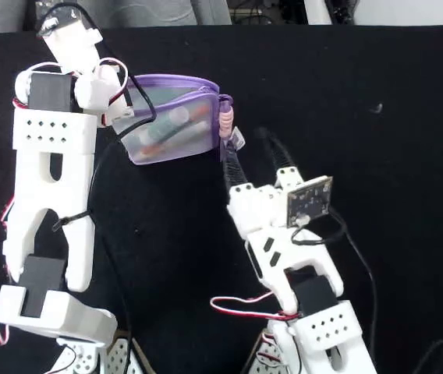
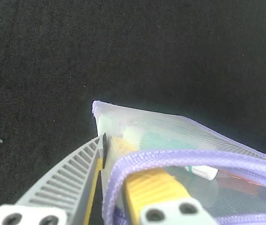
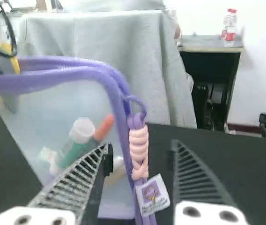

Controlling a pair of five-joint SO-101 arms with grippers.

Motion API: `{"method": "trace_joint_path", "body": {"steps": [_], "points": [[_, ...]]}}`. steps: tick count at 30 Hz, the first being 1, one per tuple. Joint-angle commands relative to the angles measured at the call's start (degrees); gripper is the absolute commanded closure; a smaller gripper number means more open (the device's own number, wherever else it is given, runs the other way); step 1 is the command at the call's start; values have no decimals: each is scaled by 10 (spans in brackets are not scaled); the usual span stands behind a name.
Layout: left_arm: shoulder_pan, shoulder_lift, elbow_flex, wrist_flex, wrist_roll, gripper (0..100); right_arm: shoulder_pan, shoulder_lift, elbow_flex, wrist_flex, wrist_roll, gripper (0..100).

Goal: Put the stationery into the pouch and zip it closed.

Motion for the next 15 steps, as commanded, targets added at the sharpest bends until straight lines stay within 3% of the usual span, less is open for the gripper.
{"method": "trace_joint_path", "body": {"steps": [1, 15], "points": [[0, 2, 12, -5, -7, 970, 11, 23, -12, -39, -4, 786], [0, 1, 23, -9, -7, 970, 18, 437, -230, -107, 26, 786]]}}
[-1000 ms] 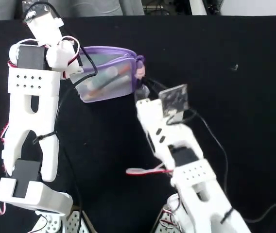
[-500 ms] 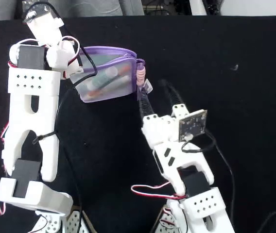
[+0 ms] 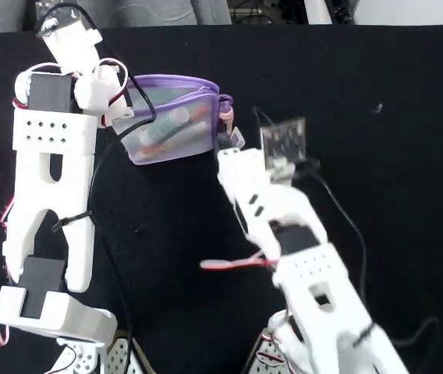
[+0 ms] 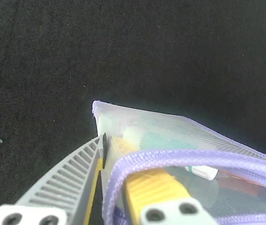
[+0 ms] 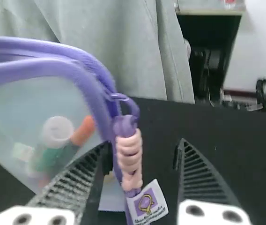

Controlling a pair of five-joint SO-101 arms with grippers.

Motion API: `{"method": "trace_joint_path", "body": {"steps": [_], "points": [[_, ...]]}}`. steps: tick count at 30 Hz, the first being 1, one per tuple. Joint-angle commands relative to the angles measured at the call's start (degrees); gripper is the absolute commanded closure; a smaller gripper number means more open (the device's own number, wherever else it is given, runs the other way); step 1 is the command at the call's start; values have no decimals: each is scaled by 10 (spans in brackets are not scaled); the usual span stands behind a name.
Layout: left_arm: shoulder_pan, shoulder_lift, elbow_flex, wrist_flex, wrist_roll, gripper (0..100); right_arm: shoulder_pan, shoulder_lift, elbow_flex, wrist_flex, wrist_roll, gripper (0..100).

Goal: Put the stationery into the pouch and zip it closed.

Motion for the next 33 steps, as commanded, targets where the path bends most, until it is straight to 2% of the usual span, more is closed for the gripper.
{"method": "trace_joint_path", "body": {"steps": [1, 9, 16, 19, 23, 25, 29, 33], "points": [[0, 1, 17, -6, -7, 970, 2, 58, -55, -18, 33, 786], [1, 1, 17, -6, -7, 970, -67, 73, -63, -18, 142, 787], [-2, 2, 14, -7, -7, 969, -111, 47, -43, 45, 149, 787], [-16, 2, 13, -14, -7, 968, -129, -17, -28, 98, 149, 787], [-34, 1, 17, -27, -7, 967, -120, -130, 7, 119, 144, 787], [-34, 1, 17, -27, -7, 967, -96, -182, 36, 116, 124, 787], [-32, 1, 16, -27, -7, 967, -35, -256, 65, 113, 12, 787], [-32, 2, 17, -27, -7, 967, -20, -249, 71, 104, -44, 787]]}}
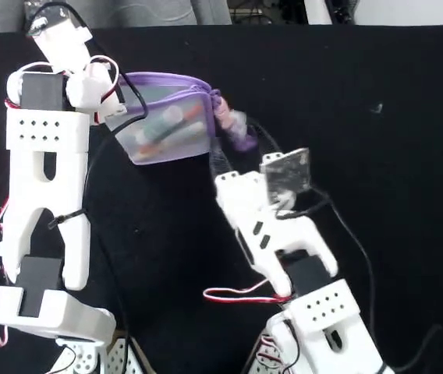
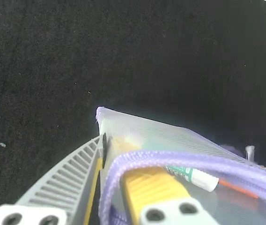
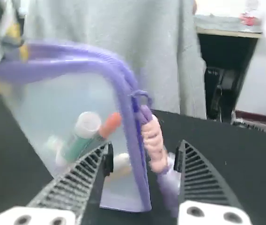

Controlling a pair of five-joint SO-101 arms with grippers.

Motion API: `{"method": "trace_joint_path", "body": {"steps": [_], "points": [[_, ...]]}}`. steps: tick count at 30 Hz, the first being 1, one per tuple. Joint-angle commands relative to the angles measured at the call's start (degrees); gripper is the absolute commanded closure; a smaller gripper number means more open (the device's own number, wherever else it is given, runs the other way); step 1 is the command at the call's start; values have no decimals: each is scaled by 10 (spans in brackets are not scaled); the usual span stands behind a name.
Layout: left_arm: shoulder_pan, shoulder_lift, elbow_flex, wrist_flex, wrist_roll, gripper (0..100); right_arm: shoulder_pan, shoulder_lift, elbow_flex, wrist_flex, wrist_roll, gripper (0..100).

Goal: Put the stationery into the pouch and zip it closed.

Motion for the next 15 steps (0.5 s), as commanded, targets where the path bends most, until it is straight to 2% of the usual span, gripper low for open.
{"method": "trace_joint_path", "body": {"steps": [1, 5, 15], "points": [[-9, 2, 12, -10, -7, 967, 13, 6, -7, -11, -48, 787], [-9, 2, 12, -9, -7, 967, 15, 86, -26, -57, -74, 787], [-9, 2, 12, -8, -7, 967, 16, 353, -135, -189, 35, 787]]}}
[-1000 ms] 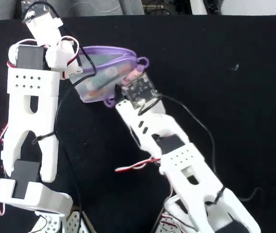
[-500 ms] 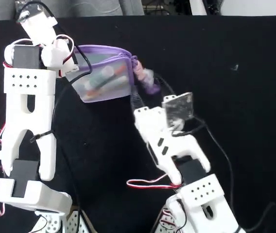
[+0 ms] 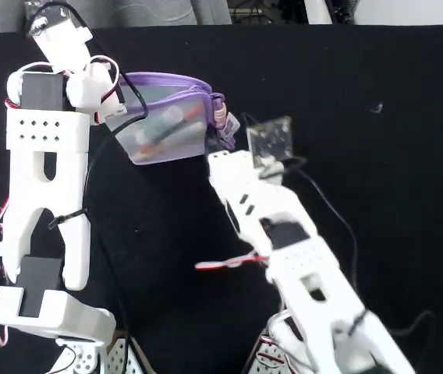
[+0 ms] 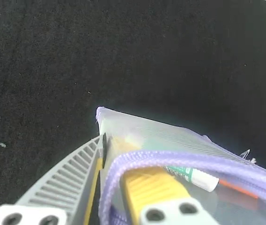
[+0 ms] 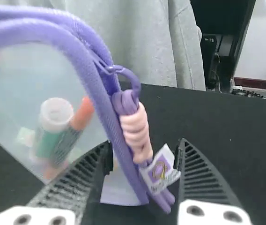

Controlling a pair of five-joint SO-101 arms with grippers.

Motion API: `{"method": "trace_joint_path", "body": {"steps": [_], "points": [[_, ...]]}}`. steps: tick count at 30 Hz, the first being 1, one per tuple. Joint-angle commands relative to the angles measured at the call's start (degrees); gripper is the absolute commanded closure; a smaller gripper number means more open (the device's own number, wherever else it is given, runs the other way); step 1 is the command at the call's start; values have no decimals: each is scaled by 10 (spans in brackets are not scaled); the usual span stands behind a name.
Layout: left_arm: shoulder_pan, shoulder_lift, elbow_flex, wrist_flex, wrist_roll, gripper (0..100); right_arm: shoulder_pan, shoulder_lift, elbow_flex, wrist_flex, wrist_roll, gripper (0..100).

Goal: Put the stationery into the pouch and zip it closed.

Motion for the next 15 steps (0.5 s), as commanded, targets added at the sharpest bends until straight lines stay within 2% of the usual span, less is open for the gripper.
{"method": "trace_joint_path", "body": {"steps": [1, 6, 8, 11, 15], "points": [[-9, 2, 12, -8, -6, 967, 7, 64, -65, -42, 28, 787], [-9, 2, 13, -9, -6, 967, 6, 77, -62, -83, 81, 796], [-8, 2, 13, -10, -6, 967, 6, 77, -61, -84, 93, 850], [-8, 2, 13, -10, -6, 967, 6, 77, -60, -82, 98, 981], [-8, 2, 13, -10, -6, 967, 5, 57, -42, -84, 97, 987]]}}
